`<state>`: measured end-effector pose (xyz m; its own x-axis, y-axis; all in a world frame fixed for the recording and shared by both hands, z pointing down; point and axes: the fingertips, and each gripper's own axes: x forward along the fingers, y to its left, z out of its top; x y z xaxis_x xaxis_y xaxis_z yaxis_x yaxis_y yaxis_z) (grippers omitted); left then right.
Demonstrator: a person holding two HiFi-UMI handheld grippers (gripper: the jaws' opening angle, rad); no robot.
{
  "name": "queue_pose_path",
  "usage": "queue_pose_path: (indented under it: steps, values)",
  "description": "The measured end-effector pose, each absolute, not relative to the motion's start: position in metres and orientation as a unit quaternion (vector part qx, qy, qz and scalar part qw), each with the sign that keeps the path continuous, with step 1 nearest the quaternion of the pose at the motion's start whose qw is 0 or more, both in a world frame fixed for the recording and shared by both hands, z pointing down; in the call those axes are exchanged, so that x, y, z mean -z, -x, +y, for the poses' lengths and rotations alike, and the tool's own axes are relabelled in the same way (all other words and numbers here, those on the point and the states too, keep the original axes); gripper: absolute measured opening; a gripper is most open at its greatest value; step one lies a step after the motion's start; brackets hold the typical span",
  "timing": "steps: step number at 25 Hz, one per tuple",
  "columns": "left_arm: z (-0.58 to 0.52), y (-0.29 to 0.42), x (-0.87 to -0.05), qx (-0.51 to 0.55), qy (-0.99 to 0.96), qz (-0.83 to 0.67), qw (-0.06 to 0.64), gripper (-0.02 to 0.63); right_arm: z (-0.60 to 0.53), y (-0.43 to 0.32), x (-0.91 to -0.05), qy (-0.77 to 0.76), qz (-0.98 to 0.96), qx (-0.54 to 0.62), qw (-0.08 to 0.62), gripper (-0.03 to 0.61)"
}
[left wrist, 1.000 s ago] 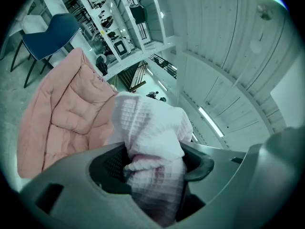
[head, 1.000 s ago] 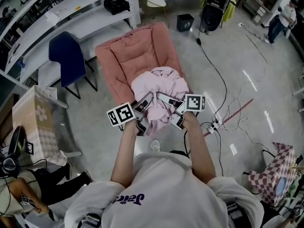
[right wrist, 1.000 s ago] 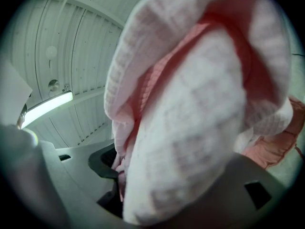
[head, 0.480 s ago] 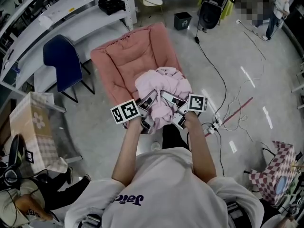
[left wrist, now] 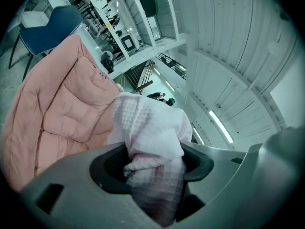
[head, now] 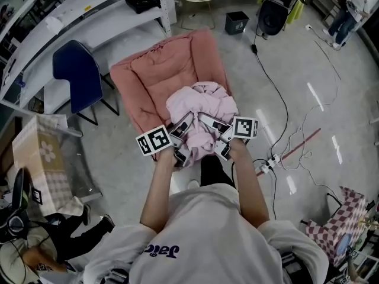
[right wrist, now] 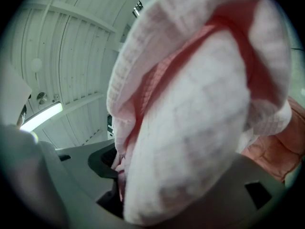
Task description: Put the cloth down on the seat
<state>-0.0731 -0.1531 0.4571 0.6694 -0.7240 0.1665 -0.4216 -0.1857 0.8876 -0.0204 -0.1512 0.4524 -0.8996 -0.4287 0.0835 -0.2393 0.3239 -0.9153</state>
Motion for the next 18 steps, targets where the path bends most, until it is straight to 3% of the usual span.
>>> queue_pose_path:
  steps: [18]
  values:
    - [-0.246,0.088,-0.545,0.126,-0.708,-0.432,0.543,0.265,-0.248,0.032,-0.544,0.197,0.777,0.598,0.027,0.301]
